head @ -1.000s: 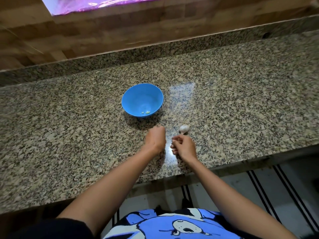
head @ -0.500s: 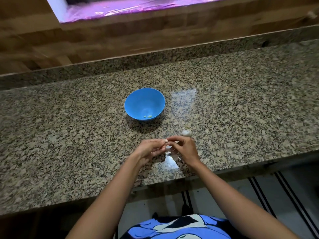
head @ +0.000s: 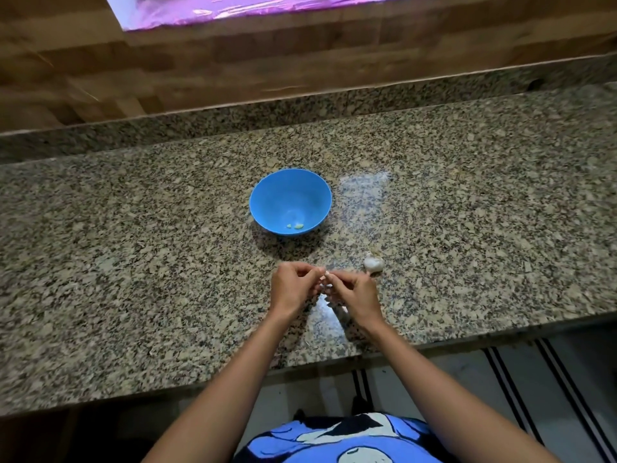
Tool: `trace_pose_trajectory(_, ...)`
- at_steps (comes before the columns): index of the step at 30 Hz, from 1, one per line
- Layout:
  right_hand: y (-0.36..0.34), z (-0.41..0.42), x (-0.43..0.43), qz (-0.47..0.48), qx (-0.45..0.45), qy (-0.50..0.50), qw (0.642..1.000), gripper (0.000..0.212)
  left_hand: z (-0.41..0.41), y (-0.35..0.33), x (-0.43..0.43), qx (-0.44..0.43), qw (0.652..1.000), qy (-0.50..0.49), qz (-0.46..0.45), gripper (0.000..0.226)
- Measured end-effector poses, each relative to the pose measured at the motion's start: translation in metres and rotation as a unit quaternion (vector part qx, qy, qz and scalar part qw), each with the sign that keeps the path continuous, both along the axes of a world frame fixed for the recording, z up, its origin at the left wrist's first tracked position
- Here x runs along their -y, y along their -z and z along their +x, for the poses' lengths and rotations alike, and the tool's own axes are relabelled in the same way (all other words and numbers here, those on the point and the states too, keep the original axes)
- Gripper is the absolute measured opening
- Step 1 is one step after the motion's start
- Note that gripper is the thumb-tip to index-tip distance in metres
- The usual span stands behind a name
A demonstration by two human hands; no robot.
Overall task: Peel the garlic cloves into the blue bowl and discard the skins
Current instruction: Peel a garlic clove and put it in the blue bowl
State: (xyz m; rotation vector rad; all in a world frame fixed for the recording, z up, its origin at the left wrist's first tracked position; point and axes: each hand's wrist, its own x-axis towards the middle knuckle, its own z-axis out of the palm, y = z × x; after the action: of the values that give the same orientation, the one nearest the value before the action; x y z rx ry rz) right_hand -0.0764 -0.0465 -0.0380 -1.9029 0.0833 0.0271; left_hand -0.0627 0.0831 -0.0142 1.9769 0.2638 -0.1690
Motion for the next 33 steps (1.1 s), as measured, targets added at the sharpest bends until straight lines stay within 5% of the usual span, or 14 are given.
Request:
trace_pose_trajectory(7,0.001,0.005,-0.001,-0.020,-0.025,-0.001,0.999,0.017,0.001,0.003,0.003,0.068,0.991,0.026,0.113,0.015)
trace_pose_trajectory(16,-0.001,0.010,0.000,-0.063,-0.046,-0.031,0.996,0.018,0.005,0.002,-0.002,0.044,0.993,0.052,0.101,0.011)
trace_pose_trajectory(21,-0.008,0.010,0.005,0.057,-0.128,-0.027,0.990,0.021,0.010,0.007,-0.012,-0.068,0.991,0.051,-0.106,0.017)
trace_pose_trajectory(27,-0.015,0.012,0.003,0.137,-0.194,-0.008,0.971,0.019,0.003,0.007,-0.013,0.089,0.978,0.151,0.114,0.022)
trace_pose_trajectory(33,-0.012,0.012,0.005,0.038,-0.145,-0.027,0.988,0.020,0.001,0.008,-0.011,0.052,0.990,0.127,0.027,0.030)
